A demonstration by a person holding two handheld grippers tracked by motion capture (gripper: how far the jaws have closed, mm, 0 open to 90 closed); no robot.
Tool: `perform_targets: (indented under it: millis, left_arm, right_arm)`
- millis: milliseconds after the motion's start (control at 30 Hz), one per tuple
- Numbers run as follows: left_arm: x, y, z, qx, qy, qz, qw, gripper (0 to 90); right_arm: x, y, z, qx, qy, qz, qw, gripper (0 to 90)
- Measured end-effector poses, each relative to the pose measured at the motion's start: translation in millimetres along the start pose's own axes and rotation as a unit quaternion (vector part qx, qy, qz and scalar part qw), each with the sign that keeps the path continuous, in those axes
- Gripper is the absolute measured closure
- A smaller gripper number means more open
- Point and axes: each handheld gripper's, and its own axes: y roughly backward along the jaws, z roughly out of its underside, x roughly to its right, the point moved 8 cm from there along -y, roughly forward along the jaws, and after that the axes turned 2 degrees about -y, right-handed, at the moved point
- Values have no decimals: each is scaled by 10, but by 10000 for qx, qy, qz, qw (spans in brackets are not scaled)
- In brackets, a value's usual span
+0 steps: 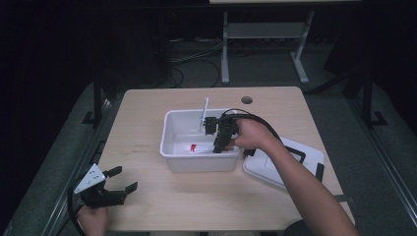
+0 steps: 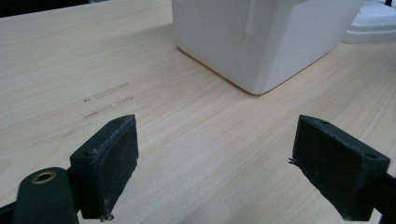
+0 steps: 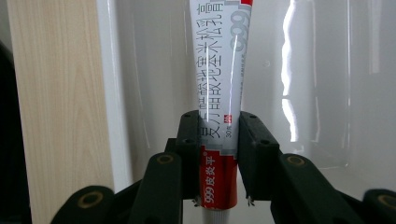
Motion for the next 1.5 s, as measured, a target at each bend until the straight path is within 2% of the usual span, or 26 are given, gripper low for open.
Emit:
perform_targets:
  millis: [1267, 1500]
  left_arm:
    - [-4, 12, 2, 8, 10, -11, 10000, 136]
    - [-4, 12, 2, 4, 6, -9, 10000, 135]
  right_arm:
    - [30, -205, 29, -54, -162, -154, 9997, 709]
    - [33, -169, 32, -2, -178, -141, 9997, 663]
